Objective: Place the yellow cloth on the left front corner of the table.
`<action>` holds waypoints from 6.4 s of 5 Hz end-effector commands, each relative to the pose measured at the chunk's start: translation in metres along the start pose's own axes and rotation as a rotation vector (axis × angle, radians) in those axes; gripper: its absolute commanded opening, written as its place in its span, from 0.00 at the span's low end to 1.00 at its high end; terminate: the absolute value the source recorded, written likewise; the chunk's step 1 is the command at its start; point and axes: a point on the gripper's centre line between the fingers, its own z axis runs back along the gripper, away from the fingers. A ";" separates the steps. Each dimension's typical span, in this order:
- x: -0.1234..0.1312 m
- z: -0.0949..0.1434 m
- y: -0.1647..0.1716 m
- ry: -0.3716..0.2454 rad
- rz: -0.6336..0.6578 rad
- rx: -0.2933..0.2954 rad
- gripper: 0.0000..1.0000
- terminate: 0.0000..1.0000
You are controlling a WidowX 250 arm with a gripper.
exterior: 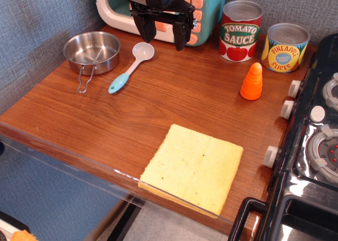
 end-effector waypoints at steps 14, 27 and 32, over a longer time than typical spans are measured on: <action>-0.138 -0.064 -0.110 0.145 0.046 0.090 1.00 0.00; -0.156 -0.040 0.131 0.008 0.184 0.131 1.00 0.00; -0.109 0.054 0.063 -0.073 0.100 0.035 1.00 0.00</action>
